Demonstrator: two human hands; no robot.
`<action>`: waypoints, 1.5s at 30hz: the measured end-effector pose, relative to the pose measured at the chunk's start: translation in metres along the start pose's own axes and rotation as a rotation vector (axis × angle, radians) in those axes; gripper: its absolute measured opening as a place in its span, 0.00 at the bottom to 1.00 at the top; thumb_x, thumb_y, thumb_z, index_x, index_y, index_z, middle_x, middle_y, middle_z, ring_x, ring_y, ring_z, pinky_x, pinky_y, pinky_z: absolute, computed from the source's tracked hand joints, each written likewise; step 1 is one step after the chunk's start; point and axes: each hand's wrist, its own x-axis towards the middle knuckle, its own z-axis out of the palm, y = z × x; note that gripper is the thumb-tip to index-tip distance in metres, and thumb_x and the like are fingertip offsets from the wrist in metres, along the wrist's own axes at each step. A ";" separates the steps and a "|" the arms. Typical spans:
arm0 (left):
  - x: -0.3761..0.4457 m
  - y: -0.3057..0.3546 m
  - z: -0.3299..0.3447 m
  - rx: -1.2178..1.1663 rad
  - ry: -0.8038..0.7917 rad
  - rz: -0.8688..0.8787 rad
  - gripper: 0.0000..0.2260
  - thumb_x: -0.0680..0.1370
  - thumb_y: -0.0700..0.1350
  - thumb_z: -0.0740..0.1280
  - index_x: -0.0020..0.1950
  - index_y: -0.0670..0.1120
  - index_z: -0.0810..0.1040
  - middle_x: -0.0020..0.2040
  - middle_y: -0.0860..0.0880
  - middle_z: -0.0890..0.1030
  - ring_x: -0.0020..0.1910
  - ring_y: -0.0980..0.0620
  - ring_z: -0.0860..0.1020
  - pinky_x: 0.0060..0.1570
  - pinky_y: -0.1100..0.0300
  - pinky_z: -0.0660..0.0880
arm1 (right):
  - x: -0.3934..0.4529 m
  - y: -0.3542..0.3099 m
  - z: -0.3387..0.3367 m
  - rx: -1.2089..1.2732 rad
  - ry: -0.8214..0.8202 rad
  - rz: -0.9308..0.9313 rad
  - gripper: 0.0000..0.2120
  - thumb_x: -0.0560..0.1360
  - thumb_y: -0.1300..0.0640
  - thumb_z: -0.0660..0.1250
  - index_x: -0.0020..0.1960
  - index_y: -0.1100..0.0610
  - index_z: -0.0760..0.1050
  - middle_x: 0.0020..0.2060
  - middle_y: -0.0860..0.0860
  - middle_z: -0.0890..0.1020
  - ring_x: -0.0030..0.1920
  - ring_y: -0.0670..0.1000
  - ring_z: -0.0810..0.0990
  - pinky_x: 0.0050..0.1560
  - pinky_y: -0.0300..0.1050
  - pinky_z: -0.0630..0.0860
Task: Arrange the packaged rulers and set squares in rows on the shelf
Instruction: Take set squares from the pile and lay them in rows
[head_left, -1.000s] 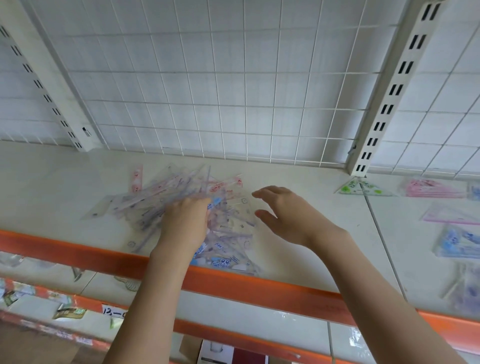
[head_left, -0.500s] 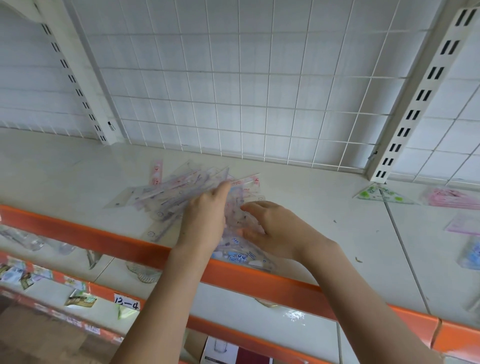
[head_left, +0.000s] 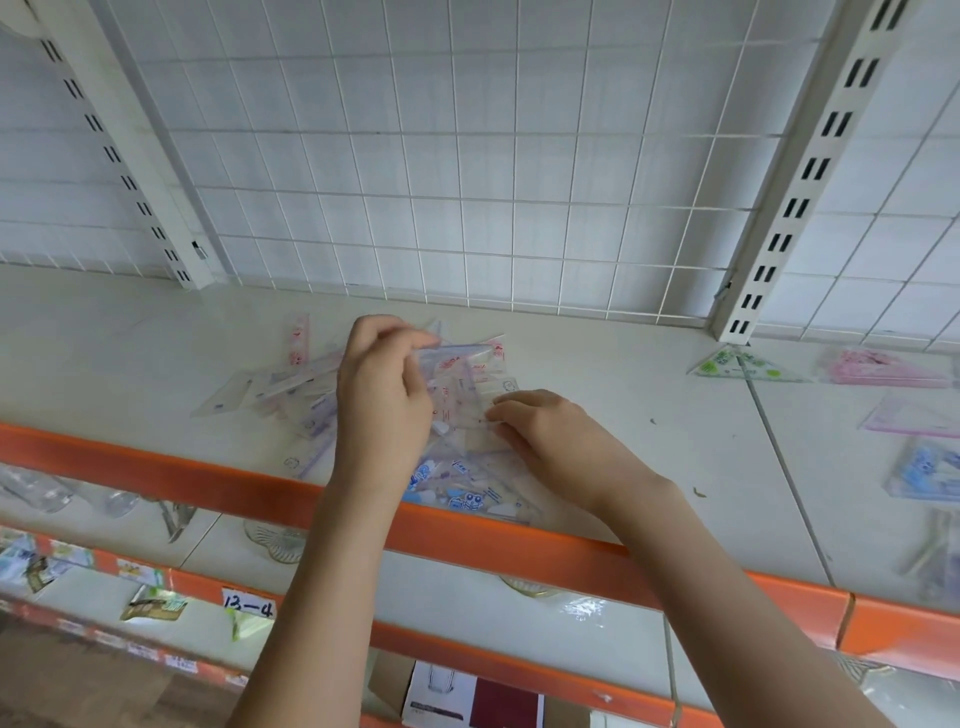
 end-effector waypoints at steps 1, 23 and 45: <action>-0.001 0.002 -0.001 -0.035 0.007 -0.025 0.14 0.70 0.24 0.61 0.44 0.39 0.82 0.50 0.41 0.76 0.46 0.65 0.68 0.49 0.82 0.62 | -0.001 0.000 -0.002 0.009 0.012 0.010 0.11 0.80 0.60 0.59 0.56 0.63 0.78 0.54 0.58 0.80 0.56 0.61 0.76 0.57 0.52 0.72; -0.023 0.072 0.046 -0.739 -0.365 -0.567 0.03 0.76 0.41 0.67 0.45 0.49 0.78 0.38 0.55 0.82 0.42 0.51 0.84 0.50 0.52 0.78 | -0.086 0.049 -0.048 0.334 0.241 0.538 0.21 0.75 0.63 0.66 0.67 0.53 0.71 0.38 0.41 0.79 0.39 0.41 0.76 0.44 0.27 0.70; -0.052 0.172 0.113 -0.673 -0.528 -0.439 0.27 0.72 0.42 0.72 0.66 0.56 0.65 0.42 0.50 0.77 0.39 0.55 0.75 0.36 0.72 0.71 | -0.191 0.117 -0.108 0.256 0.457 0.619 0.26 0.71 0.52 0.72 0.68 0.48 0.69 0.45 0.38 0.71 0.39 0.39 0.72 0.42 0.26 0.68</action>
